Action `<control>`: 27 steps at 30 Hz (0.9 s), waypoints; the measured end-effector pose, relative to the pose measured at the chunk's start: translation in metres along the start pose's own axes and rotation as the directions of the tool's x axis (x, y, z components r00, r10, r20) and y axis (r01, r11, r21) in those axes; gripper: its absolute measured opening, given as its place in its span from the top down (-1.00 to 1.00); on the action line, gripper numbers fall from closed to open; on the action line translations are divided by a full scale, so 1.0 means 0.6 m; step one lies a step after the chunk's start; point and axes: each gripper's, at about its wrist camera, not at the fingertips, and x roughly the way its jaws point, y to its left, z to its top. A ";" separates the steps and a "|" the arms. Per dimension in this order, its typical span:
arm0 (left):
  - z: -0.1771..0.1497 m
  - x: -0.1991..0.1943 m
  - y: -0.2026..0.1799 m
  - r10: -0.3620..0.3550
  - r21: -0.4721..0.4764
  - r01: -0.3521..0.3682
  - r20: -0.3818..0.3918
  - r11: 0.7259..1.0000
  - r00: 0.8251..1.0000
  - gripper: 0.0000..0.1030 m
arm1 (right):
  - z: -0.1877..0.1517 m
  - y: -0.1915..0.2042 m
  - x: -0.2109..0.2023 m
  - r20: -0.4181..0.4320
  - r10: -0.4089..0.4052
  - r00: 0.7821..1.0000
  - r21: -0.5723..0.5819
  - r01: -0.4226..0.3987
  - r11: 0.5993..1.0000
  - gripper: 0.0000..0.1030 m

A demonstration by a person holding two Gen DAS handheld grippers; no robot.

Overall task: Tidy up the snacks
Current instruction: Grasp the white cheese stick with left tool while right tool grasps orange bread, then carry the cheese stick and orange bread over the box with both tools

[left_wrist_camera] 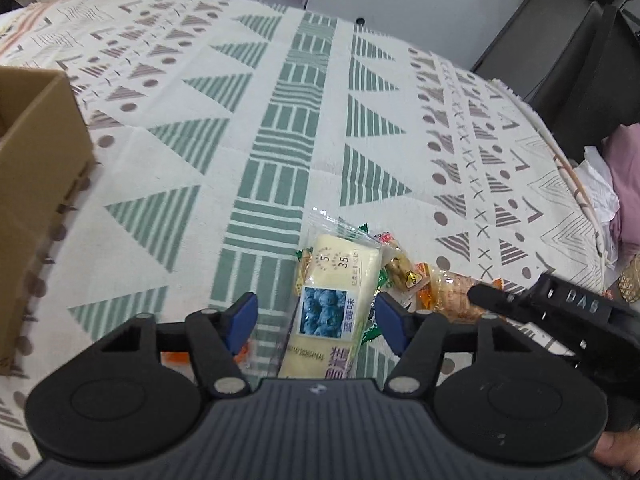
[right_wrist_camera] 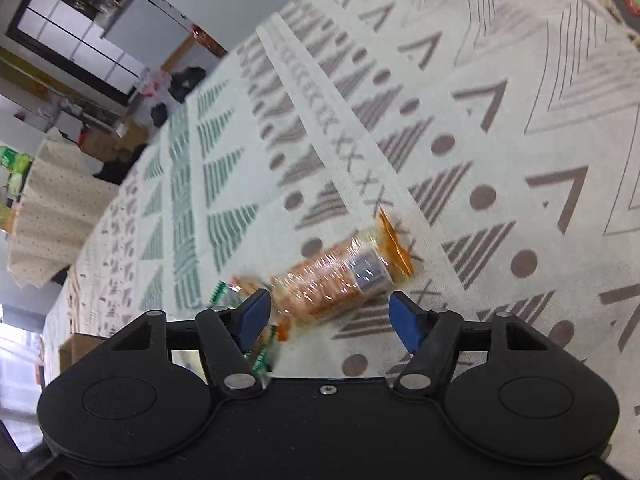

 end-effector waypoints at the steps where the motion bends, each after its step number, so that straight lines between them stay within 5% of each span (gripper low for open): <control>1: 0.001 0.007 0.001 -0.004 -0.001 0.004 -0.010 1.000 1.000 -0.11 | 0.000 -0.002 0.007 -0.006 -0.001 1.000 0.009 0.001 1.000 -0.26; 8: 0.016 0.037 0.002 -0.066 0.004 0.066 -0.043 0.998 0.997 0.12 | 0.026 -0.003 0.036 -0.001 0.009 1.000 0.093 -0.009 0.996 -0.25; 21: 0.040 0.048 -0.001 -0.136 0.050 0.140 -0.073 0.989 0.988 0.47 | 0.068 0.026 0.079 0.004 -0.122 0.992 0.113 0.121 0.986 -0.22; 27: 0.064 0.021 0.014 -0.135 0.045 0.137 -0.038 0.990 0.990 0.53 | 0.071 0.055 0.085 -0.020 -0.208 0.978 0.009 0.208 0.978 0.14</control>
